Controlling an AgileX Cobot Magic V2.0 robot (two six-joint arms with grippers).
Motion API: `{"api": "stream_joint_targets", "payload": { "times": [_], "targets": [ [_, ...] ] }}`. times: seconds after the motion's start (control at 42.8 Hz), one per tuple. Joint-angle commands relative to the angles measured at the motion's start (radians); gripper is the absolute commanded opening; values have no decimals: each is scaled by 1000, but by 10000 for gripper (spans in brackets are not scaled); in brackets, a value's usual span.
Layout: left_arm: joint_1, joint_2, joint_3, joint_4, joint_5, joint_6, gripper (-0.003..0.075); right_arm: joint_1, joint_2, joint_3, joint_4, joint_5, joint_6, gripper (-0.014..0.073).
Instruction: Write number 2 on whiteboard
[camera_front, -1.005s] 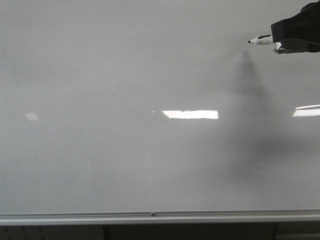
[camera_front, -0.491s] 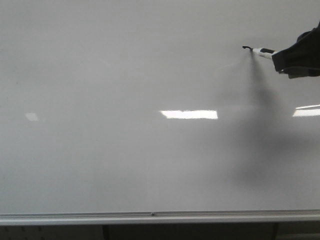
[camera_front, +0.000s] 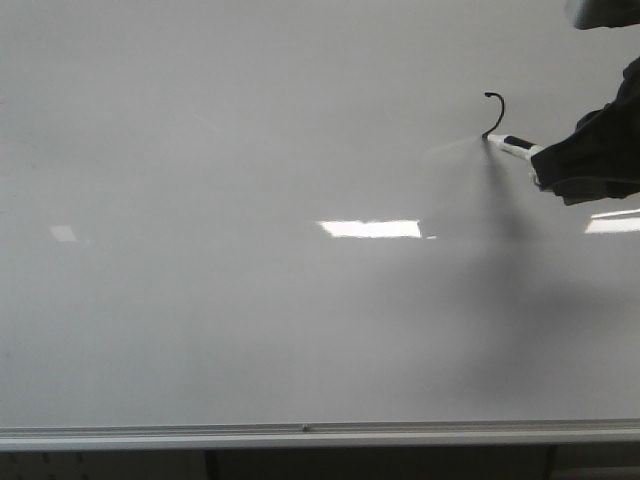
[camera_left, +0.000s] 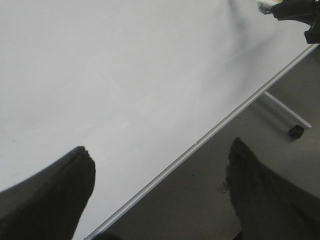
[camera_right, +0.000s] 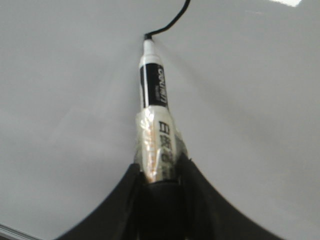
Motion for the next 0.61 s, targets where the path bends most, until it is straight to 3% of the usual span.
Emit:
{"api": "stream_joint_targets", "payload": {
  "times": [0.0, 0.234, 0.397, 0.514, 0.584],
  "targets": [
    [2, -8, -25, -23, -69, -11, 533, -15, -19, -29, -12, -53, -9, 3],
    [2, -8, -25, -17, -71, -11, 533, -95, -19, -29, -12, -23, -9, 3],
    [2, -8, -25, -17, -81, -11, 533, -92, -49, -34, -12, -4, -9, 3],
    [2, -8, -27, -13, -82, -3, 533, -80, -136, -52, -12, 141, -9, 3],
    [2, -8, -33, -15, -64, 40, 533, -74, -199, -87, -12, 321, -9, 3]
  ]
}}
